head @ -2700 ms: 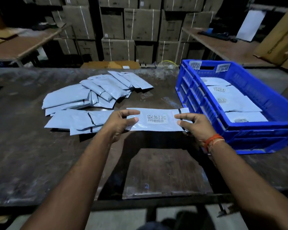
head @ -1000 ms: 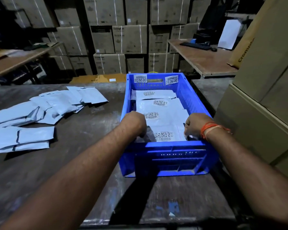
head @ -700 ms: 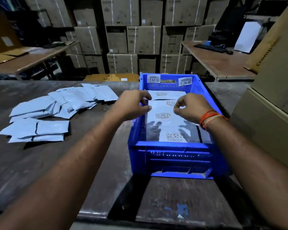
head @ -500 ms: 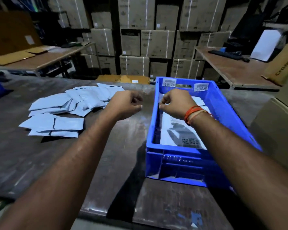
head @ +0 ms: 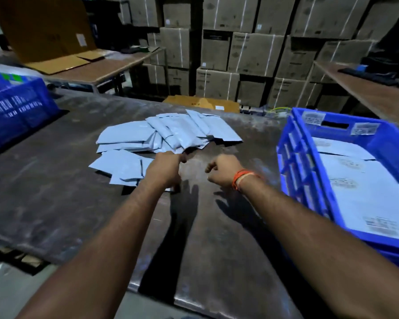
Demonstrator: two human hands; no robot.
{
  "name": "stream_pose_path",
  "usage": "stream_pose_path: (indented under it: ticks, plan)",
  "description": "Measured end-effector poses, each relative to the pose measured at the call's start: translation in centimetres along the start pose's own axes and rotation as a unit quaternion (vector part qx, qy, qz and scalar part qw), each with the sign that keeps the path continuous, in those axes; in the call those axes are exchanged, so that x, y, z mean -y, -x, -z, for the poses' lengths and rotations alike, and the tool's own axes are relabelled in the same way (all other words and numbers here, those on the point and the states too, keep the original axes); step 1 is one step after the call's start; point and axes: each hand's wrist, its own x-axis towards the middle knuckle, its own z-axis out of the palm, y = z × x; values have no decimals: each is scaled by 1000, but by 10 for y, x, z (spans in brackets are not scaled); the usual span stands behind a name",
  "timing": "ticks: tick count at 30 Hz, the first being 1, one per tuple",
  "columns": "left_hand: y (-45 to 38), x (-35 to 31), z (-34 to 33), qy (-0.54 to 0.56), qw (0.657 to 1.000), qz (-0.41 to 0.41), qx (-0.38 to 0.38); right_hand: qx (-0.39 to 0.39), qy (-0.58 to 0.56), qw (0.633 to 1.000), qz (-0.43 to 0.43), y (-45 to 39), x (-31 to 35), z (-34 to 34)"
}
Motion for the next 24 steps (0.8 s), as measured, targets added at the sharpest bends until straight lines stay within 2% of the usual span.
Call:
stream_pose_path:
  ticks: [6, 9, 12, 14, 16, 18, 21, 24]
  plan:
    - [-10, 98, -22, -109, 993, -22, -29, 6, -27, 1000, 14, -47, 54, -77]
    - [-12, 128, -26, -112, 993, -33, -7, 7, -3, 1000, 0, -71, 66, -109]
    - [-15, 147, -27, -104, 993, -40, 36, 3, 58, 998, 15, -106, 46, -150]
    - [-16, 157, -27, -75, 994, -49, 61, 0, 50, 999, 18, -109, 49, -152]
    - [-20, 165, -27, -34, 995, -76, 53, -48, 49, 997, 38, -102, 56, -142]
    - [-25, 171, -25, 0, 995, -92, 32, -107, -23, 993, 48, -93, 60, -134]
    - [-30, 172, -22, 79, 994, -63, -47, -187, -122, 972, 69, -78, 62, -115]
    - [-27, 158, -19, 229, 964, -56, -118, -199, -256, 946, -15, -56, 50, -92]
